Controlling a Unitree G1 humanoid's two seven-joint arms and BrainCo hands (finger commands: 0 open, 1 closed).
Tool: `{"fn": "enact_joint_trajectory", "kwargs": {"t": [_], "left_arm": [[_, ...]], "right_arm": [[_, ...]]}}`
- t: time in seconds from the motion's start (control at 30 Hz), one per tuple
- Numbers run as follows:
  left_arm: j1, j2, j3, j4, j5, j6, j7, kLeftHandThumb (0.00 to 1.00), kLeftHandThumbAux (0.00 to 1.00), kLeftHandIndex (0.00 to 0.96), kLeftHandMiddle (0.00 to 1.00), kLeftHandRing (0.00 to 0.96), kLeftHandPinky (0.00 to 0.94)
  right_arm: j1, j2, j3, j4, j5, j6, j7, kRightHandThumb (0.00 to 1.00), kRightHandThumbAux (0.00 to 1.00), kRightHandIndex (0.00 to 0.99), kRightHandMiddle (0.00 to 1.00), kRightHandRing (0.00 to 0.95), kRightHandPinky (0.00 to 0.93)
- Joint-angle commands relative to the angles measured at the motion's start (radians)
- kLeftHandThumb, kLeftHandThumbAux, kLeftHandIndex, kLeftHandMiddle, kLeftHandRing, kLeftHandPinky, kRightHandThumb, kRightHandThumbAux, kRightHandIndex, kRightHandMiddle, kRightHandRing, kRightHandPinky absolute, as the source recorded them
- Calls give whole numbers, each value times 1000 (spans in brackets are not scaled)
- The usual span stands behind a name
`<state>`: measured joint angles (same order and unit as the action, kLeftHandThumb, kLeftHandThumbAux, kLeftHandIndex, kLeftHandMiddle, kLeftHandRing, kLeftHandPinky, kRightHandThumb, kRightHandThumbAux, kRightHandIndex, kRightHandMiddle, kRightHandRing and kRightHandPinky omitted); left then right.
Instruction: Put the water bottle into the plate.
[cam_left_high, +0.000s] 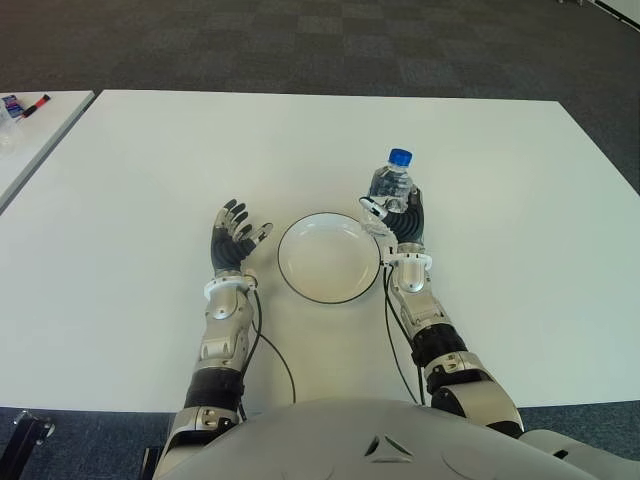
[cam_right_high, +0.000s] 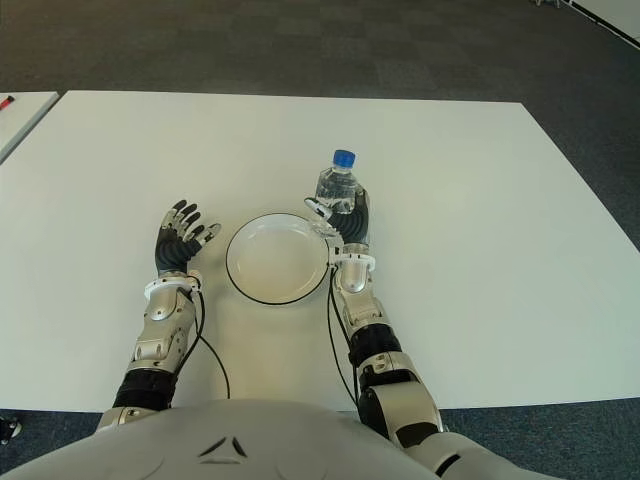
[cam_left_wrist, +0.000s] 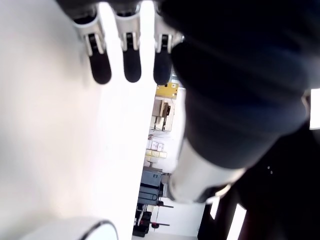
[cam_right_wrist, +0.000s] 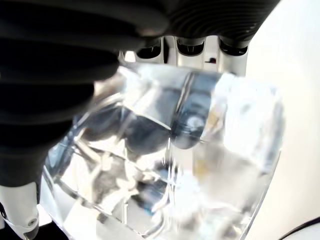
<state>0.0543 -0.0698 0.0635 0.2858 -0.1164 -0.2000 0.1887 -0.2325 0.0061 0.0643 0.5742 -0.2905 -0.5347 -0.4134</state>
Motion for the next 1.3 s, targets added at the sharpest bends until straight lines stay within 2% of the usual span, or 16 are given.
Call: {"fn": "enact_joint_trajectory", "kwargs": {"t": [0.03, 0.33, 0.47, 0.7, 1.0, 1.13, 1.3], "left_arm": [[-2, -35, -1, 23, -1, 12, -8, 57, 998, 150, 183, 166, 194], [-4, -34, -1, 34, -2, -1, -12, 34, 998, 148, 182, 166, 194], [-4, -34, -2, 34, -3, 1, -12, 31, 998, 148, 183, 166, 193], [-4, -35, -3, 33, -4, 4, -13, 26, 998, 148, 181, 166, 192], [-4, -33, -7, 35, 5, 2, -9, 21, 998, 142, 174, 160, 186], [-5, -35, -7, 35, 5, 6, -5, 16, 998, 141, 171, 157, 188], [-6, -37, -7, 37, 5, 4, -4, 7, 998, 144, 171, 158, 192]], "right_arm": [[31, -14, 7, -88, -11, 18, 21, 858, 674, 408, 541, 885, 866], [58, -7, 14, -136, -11, -11, 38, 857, 675, 406, 538, 892, 873], [90, -3, 31, -205, -36, -9, 37, 857, 675, 406, 539, 889, 871], [182, 6, 74, -399, -43, 71, 101, 858, 675, 407, 539, 883, 866], [218, -4, 97, -473, -32, 107, 172, 857, 676, 404, 534, 883, 866], [267, -11, 140, -538, -83, 121, 196, 855, 677, 401, 531, 884, 866], [290, -22, 160, -573, -88, 144, 233, 854, 678, 398, 528, 878, 862]]}}
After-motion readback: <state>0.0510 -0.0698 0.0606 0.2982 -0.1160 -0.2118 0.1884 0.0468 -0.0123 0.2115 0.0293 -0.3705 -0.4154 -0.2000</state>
